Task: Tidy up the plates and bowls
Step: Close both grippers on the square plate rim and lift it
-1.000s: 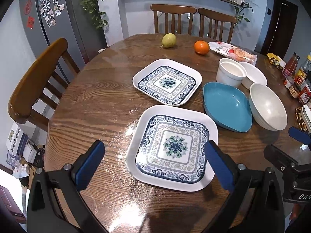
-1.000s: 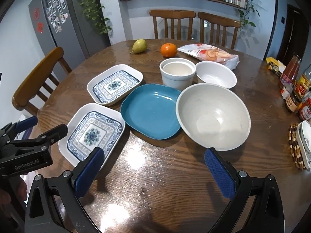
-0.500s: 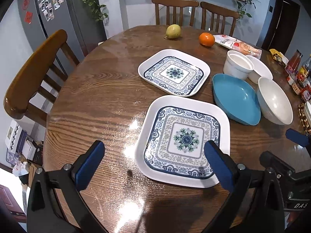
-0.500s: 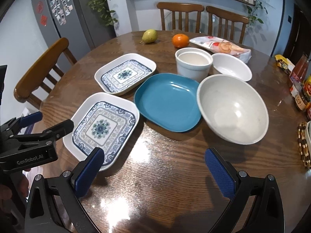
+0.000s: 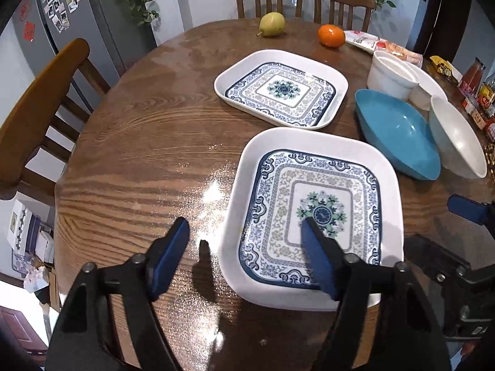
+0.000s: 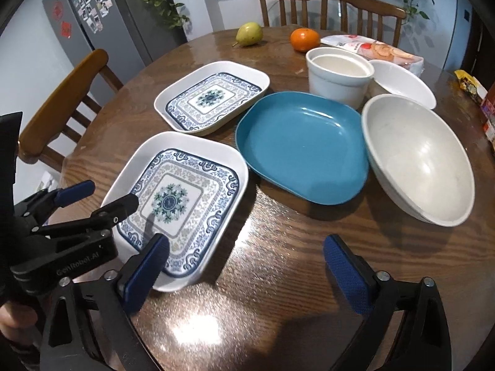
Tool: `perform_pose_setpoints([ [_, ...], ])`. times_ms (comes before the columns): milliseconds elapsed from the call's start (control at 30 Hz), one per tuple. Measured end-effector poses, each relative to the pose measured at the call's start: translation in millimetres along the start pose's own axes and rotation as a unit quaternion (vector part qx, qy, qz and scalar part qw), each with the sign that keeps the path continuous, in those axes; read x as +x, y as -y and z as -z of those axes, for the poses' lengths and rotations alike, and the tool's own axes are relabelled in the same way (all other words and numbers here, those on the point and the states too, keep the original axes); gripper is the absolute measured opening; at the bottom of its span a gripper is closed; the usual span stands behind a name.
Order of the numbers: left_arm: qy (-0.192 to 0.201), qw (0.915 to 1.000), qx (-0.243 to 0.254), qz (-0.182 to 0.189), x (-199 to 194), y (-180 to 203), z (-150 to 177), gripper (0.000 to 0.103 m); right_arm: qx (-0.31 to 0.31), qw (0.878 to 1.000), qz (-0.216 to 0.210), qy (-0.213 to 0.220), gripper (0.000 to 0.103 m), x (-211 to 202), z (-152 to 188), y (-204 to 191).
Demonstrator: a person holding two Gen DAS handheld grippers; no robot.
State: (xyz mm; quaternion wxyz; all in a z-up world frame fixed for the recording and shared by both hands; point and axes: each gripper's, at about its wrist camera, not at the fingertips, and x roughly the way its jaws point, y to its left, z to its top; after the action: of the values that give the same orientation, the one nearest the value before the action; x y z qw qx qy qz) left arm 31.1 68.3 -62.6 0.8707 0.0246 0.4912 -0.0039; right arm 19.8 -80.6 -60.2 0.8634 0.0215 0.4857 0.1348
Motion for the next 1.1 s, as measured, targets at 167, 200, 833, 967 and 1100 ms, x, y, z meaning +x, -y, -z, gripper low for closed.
perform_pose_setpoints([
  [167,-0.012,0.9999,0.003,0.000,10.4,-1.2,-0.1,0.048,0.001,1.000,-0.003,-0.023,0.074,20.5,-4.1,-5.3],
  [200,-0.014,0.9999,0.003,0.002,11.8,-1.0,0.0,0.044,0.002,1.000,-0.005,-0.027,0.072,24.2,-4.7,-6.2],
  [833,-0.016,0.9996,0.018,0.017,-18.3,12.5,21.9,0.011,0.004,0.999,-0.032,-0.032,0.014,5.4,9.1,0.3],
  [967,-0.013,0.9983,0.036,0.045,-30.0,32.4,29.8,0.011,0.025,0.999,-0.030,-0.034,0.014,-12.4,23.0,20.8],
  [1100,-0.010,0.9967,0.057,0.057,-32.3,52.9,32.1,0.011,0.047,0.998,-0.020,-0.034,0.014,-20.8,34.6,40.4],
])
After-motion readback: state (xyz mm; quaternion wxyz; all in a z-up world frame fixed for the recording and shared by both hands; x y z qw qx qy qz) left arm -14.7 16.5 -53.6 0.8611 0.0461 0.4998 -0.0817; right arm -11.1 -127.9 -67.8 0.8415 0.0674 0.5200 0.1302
